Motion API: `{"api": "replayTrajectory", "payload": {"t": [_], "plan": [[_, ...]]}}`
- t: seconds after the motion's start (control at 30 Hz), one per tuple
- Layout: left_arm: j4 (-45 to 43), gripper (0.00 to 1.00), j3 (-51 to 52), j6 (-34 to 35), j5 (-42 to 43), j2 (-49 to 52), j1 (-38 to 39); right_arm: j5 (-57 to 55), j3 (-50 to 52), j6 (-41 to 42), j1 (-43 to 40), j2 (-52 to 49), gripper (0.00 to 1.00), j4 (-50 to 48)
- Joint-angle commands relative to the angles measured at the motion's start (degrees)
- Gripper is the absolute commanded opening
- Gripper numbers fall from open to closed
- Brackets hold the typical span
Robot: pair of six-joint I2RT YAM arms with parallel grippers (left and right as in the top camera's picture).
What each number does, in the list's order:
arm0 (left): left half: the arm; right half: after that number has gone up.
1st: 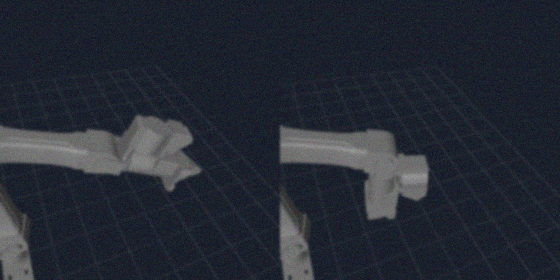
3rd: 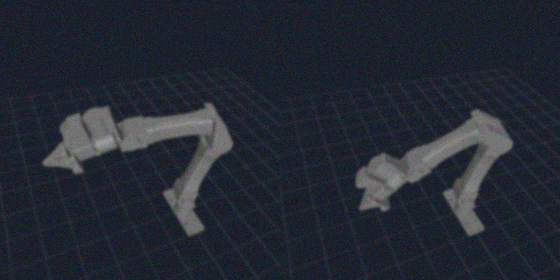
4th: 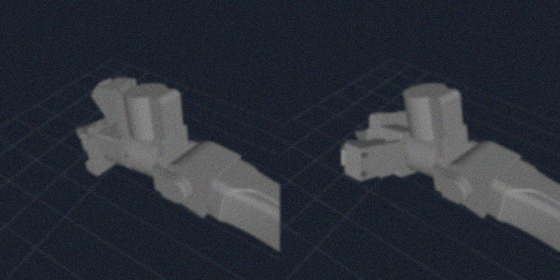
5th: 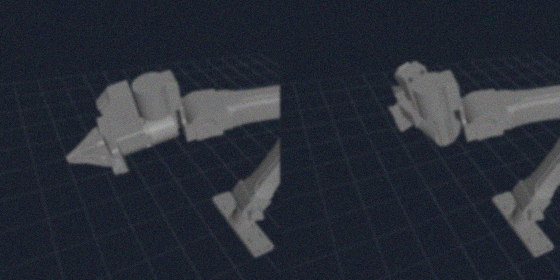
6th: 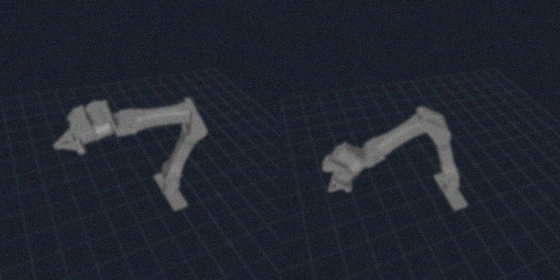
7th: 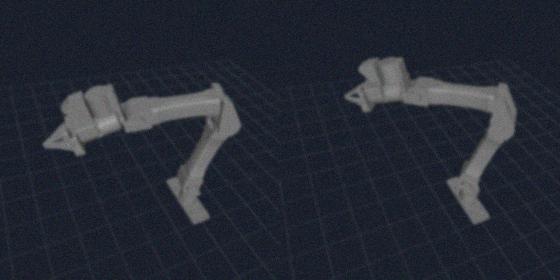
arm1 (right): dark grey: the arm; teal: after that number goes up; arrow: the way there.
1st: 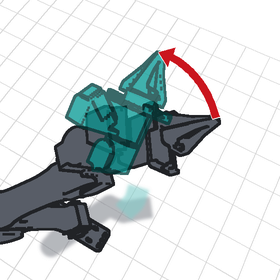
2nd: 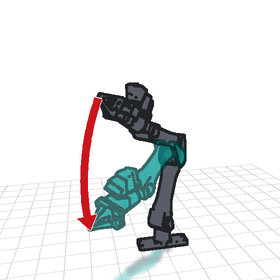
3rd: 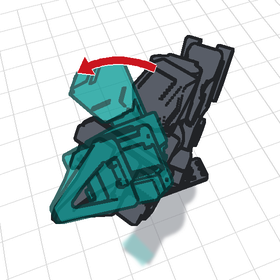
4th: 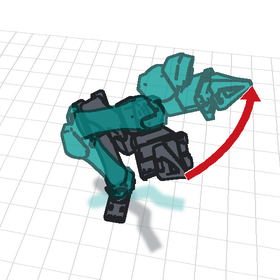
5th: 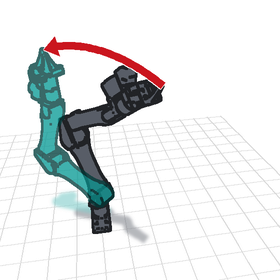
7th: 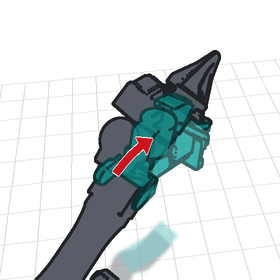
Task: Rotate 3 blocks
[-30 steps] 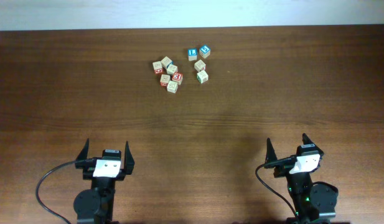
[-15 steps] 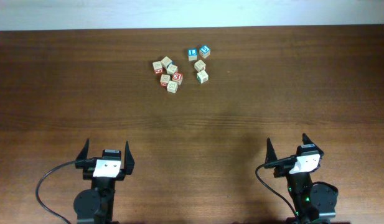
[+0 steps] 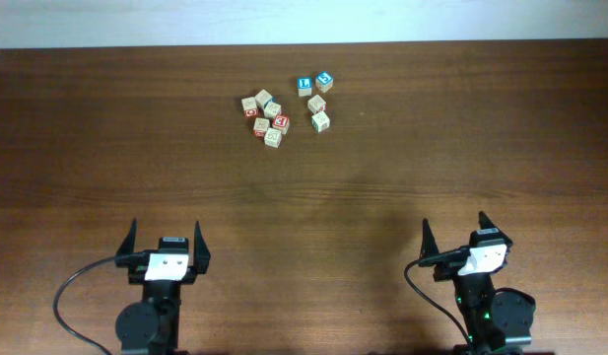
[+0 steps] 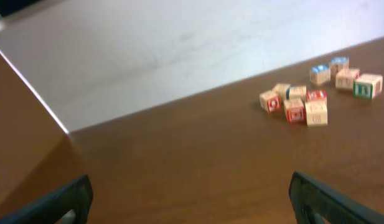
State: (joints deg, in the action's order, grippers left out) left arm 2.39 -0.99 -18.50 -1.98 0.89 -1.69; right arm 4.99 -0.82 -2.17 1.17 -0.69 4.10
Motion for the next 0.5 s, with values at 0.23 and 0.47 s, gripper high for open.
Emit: {"api": "replayTrajectory", "payload": {"t": [0.23, 0.47], "plan": [[-8.0, 0.99, 0.46, -0.87, 17.7, -0.59, -0.33, -0.15, 0.5, -0.17, 0.33, 0.48, 0.98, 0.0], [-7.98, 0.99, 0.31, -0.87, 17.68, 1.42, -0.35, 2.32, 0.02, -0.22, 0.33, 0.44, 0.98, -1.81]]}}
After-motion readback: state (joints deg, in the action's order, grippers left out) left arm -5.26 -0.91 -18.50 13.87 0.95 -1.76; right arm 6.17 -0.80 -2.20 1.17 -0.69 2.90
